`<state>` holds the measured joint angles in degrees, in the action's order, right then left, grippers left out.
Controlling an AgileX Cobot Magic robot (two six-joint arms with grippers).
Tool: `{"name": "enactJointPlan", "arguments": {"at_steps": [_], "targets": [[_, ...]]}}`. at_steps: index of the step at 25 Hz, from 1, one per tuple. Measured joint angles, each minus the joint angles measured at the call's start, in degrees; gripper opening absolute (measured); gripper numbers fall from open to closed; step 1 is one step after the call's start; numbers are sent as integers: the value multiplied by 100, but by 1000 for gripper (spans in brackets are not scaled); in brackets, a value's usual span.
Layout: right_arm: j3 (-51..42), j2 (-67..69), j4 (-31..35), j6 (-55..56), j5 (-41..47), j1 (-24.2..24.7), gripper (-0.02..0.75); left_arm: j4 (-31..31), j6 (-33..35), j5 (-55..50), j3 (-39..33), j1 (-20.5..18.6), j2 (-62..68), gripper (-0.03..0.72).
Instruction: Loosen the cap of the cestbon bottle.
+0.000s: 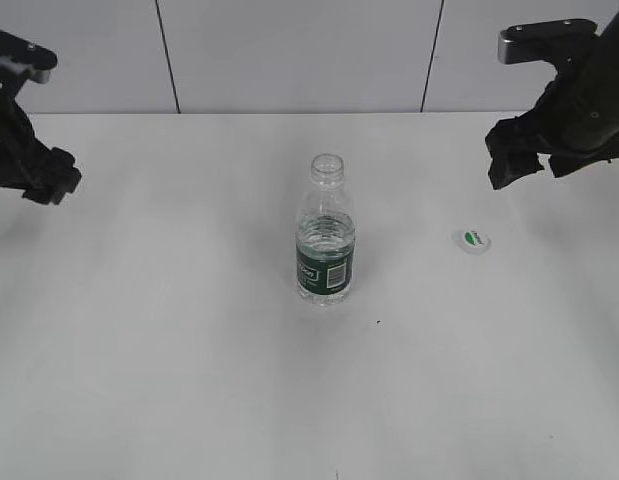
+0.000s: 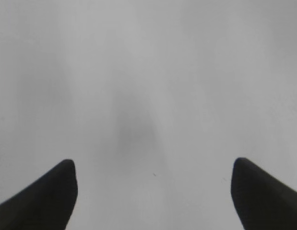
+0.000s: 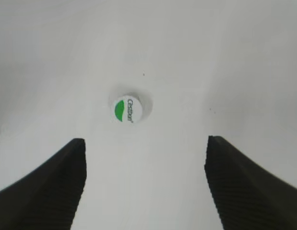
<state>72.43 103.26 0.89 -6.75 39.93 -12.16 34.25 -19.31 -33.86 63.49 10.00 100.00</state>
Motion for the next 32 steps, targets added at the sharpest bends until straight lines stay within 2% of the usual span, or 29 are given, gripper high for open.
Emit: {"name": "enactJointPlan", "arguments": {"at_steps": [3, 6, 15, 19, 26, 32], "targets": [[0, -151, -17, -68, 426, 6, 587, -1124, 953, -548, 0, 0, -77, 590], [0, -310, -23, -194, 902, 58, 587, -1697, 1504, -1222, 0, 0, -96, 590], [0, -860, -89, -304, 2251, 129, 587, -2079, 1704, -2107, -33, 0, -734, 590], [0, -1207, -89, -311, 2830, 129, 587, -2127, 1704, -2202, -464, 0, -1212, 590], [-316, -1915, -89, -370, 2920, 240, 587, -2143, 1704, -2163, -1617, 0, -2449, 590], [-1080, -2375, -48, -375, 2816, 626, 587, -2339, 1704, -2181, -2067, 0, -3661, 590]]}}
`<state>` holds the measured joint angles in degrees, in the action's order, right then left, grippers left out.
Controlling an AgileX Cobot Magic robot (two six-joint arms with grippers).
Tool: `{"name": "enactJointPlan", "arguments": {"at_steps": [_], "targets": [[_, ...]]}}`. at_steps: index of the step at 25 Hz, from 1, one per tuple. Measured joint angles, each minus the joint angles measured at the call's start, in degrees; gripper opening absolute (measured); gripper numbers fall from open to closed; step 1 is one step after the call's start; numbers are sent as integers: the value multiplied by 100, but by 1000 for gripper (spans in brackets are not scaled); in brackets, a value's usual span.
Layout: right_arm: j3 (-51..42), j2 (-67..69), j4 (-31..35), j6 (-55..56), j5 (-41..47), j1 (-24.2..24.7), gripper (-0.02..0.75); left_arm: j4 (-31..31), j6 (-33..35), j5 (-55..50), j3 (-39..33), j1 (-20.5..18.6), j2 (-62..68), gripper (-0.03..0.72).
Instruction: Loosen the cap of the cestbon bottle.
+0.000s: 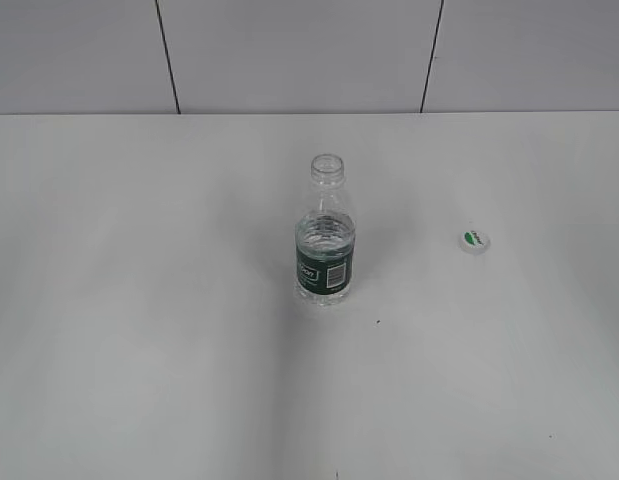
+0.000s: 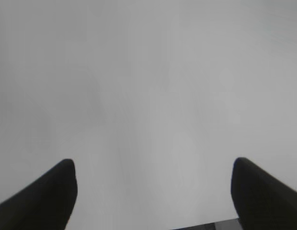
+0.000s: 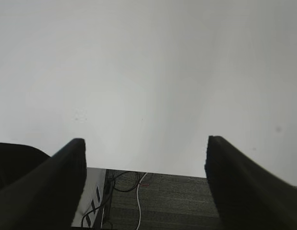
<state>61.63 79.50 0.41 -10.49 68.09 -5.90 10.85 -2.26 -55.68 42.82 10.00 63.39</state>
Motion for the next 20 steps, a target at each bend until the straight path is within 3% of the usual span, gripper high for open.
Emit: {"name": "enactJointPlan", "arguments": {"at_steps": [11, 20], "targets": [[-1871, -1776, 91, 103, -695, 26, 587, -377, 0, 33, -758, 0, -1451, 590], [-2782, -3058, 111, 222, -720, 26, 587, -445, 0, 79, -1133, 0, -2333, 590]]}}
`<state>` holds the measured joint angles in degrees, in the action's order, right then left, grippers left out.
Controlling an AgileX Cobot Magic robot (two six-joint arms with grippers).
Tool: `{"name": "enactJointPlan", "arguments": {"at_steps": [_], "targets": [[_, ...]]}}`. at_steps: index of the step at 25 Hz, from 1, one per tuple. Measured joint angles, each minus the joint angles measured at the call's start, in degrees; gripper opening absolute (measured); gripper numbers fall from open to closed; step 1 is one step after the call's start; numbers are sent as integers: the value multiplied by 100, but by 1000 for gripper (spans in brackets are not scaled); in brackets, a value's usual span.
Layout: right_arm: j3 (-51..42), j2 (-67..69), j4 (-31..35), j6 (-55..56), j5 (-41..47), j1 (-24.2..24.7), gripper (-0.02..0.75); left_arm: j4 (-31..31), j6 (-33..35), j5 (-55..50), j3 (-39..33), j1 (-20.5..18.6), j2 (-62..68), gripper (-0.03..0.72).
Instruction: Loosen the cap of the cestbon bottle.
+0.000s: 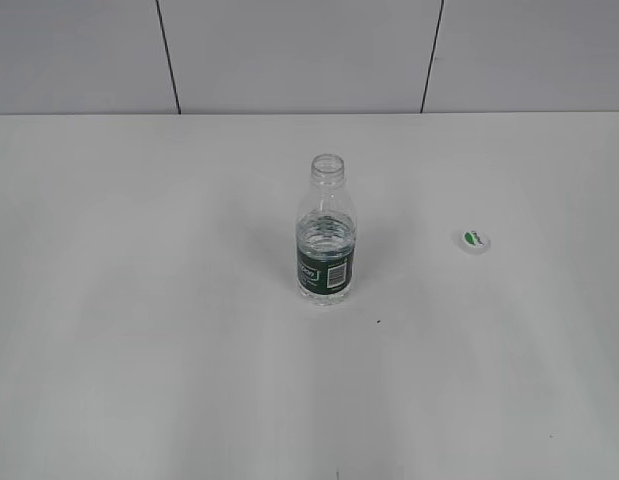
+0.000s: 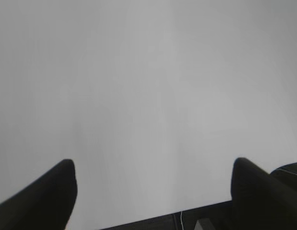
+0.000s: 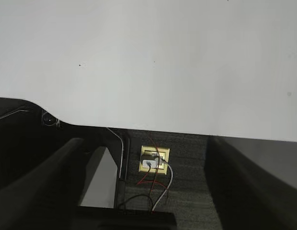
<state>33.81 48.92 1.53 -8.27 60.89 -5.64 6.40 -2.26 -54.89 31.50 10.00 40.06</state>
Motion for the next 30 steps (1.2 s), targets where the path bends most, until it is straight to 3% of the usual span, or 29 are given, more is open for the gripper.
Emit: {"name": "enactJointPlan", "arguments": {"at_steps": [11, 30], "targets": [[-353, -1486, 6, 45, 54, 0, 587, -295, 0, -533, -111, 0, -1019, 590], [-398, -3250, 71, 117, 162, 0, 587, -302, 0, -635, -133, 0, -3993, 590]]}}
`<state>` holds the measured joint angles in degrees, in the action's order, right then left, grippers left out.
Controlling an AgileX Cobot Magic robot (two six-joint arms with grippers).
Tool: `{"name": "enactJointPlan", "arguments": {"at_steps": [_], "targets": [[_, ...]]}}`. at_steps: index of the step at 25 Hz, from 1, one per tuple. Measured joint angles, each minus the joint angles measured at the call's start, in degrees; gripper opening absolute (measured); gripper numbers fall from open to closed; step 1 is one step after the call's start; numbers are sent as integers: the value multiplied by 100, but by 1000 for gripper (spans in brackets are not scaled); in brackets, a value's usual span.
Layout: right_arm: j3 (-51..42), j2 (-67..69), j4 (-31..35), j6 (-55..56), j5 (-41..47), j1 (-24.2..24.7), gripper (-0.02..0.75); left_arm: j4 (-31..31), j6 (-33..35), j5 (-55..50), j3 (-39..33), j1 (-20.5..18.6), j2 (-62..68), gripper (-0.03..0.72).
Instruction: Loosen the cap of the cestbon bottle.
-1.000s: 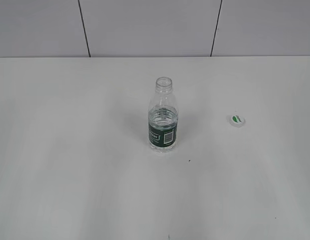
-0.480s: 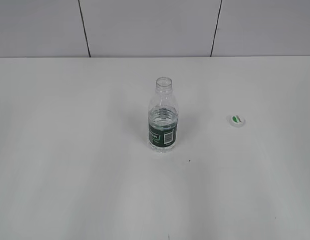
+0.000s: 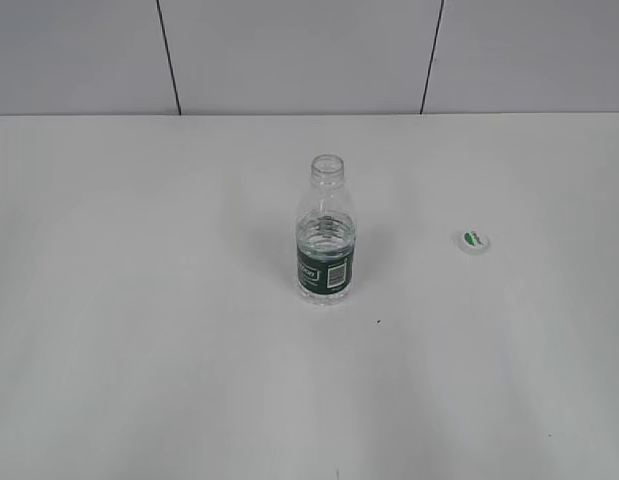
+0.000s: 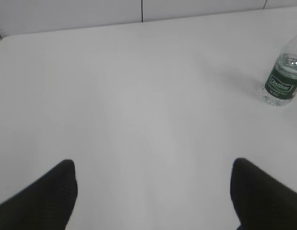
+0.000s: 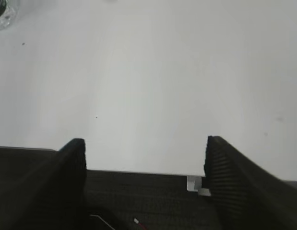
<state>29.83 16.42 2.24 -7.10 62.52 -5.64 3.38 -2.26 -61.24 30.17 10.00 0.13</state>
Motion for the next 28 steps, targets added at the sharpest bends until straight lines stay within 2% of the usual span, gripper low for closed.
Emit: {"name": "enactJointPlan", "arguments": {"at_steps": [11, 24, 28], "targets": [[-24, -1638, 21, 4, 16, 0, 587, -6, 0, -13, -37, 0, -54, 590], [-24, -1682, 58, 4, 25, 0, 587, -10, 0, -13, -37, 0, -54, 590], [-24, -1682, 58, 6, 25, 0, 587, -10, 0, -13, -37, -257, -54, 590]]}}
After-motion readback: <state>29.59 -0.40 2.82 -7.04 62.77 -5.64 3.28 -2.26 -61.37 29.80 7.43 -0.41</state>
